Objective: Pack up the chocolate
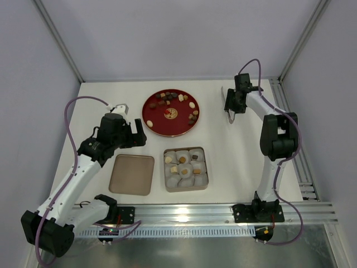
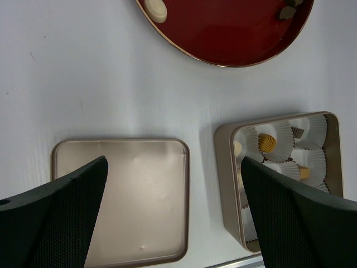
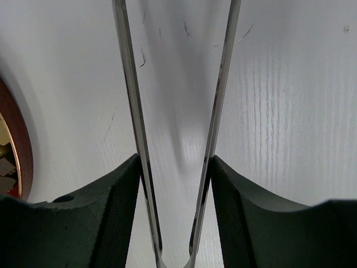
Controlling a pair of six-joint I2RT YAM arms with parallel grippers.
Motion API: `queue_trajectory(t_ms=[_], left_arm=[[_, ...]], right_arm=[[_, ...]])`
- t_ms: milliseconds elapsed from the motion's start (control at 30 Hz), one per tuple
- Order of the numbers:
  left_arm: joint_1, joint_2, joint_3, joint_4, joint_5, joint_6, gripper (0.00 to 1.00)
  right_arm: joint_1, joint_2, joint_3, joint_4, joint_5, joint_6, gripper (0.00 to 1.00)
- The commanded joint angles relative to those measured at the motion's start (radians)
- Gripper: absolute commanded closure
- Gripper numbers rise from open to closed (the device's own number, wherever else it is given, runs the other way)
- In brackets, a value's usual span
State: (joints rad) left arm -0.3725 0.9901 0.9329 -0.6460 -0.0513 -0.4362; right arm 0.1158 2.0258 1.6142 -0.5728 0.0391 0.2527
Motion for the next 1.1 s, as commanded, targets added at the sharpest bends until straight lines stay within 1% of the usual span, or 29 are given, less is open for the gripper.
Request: queue_trajectory(t_ms=[0, 167, 300, 500, 933, 1067], left_arm=[[0.004, -0.011, 0.027, 0.025, 0.011, 0.004, 0.00], [0.004, -0.005, 0.023, 0.025, 0.005, 0.004, 0.00], [0.004, 0.001, 0.024, 0.022, -0.002, 0.005, 0.00], [0.004, 0.019, 0.023, 0.020, -0.010, 0.004, 0.00], [0.004, 0.074, 0.026, 0.017, -0.007, 0.001, 0.00], [0.004, 0.082, 0.029, 0.013, -0.010, 0.004, 0.00]], right_arm=[[0.002, 0.019, 0.046, -0.002, 0.001, -0.009, 0.46], [0.001, 0.063, 0.076, -0.041, -0.014, -0.007, 0.43], [0.002, 0.082, 0.081, -0.038, -0.027, -0.004, 0.41], [0.004, 0.099, 0.095, -0.052, -0.022, -0.007, 0.38], [0.008, 0.125, 0.102, -0.068, -0.021, -0.016, 0.29], [0.010, 0.100, 0.092, -0.073, -0.025, -0.018, 0.22]])
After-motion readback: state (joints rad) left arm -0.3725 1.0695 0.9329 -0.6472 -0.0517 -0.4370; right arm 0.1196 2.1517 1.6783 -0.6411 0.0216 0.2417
